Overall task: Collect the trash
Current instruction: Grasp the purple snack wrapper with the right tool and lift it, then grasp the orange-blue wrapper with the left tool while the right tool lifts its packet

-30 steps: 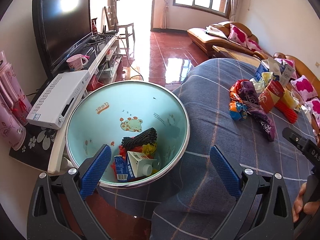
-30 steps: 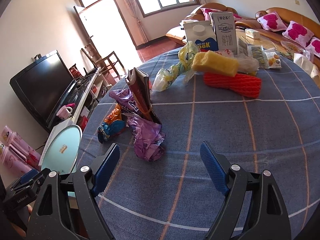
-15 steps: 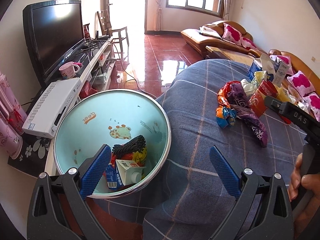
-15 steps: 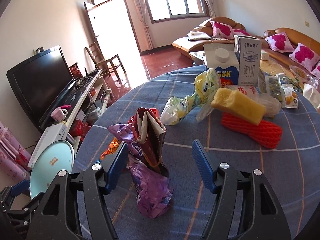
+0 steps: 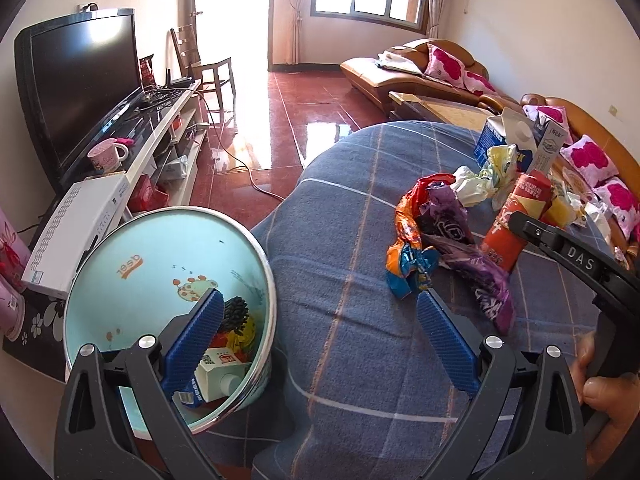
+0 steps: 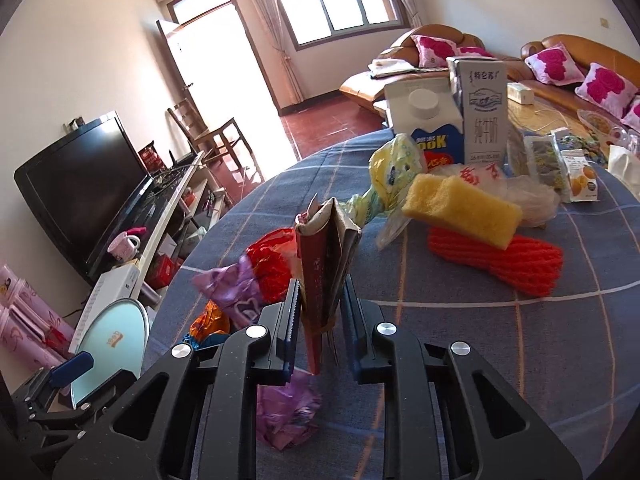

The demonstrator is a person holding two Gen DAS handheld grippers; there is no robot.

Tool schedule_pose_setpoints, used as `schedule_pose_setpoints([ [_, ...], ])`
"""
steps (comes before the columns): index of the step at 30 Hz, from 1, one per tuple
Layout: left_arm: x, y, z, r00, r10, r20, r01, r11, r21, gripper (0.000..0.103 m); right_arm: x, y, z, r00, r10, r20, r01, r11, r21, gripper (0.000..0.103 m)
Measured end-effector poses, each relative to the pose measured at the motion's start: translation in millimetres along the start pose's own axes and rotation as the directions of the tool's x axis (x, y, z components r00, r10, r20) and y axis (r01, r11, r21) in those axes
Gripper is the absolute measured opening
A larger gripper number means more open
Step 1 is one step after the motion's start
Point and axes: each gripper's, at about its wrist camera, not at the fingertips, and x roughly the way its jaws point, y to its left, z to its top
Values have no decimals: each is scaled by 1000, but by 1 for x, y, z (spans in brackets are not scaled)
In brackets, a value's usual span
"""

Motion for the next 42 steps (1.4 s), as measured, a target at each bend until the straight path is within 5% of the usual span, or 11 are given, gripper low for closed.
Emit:
schedule_pose_setpoints([
  [14, 61, -50, 19, 998, -12, -59, 15, 998, 54, 71, -25, -49, -6, 999, -46, 27, 44, 998, 52, 21],
  [19, 72, -61, 21, 998, 31, -63, -25, 995, 94, 53, -22, -50, -9, 999, -34, 17, 33, 998, 58, 21],
  [21, 71, -61, 22, 998, 8, -56, -3, 995, 99, 28, -21, -50, -10, 999, -34, 15, 33, 998, 61, 21],
  [27, 63, -58, 22, 999, -15, -43, 19, 996, 86, 23, -28, -49, -13, 999, -45, 28, 43, 997, 63, 21],
  [42, -23, -22, 40, 988, -10, 156, 5, 999, 36, 23, -57, -32, -21, 996, -53, 65, 50, 997, 55, 21],
])
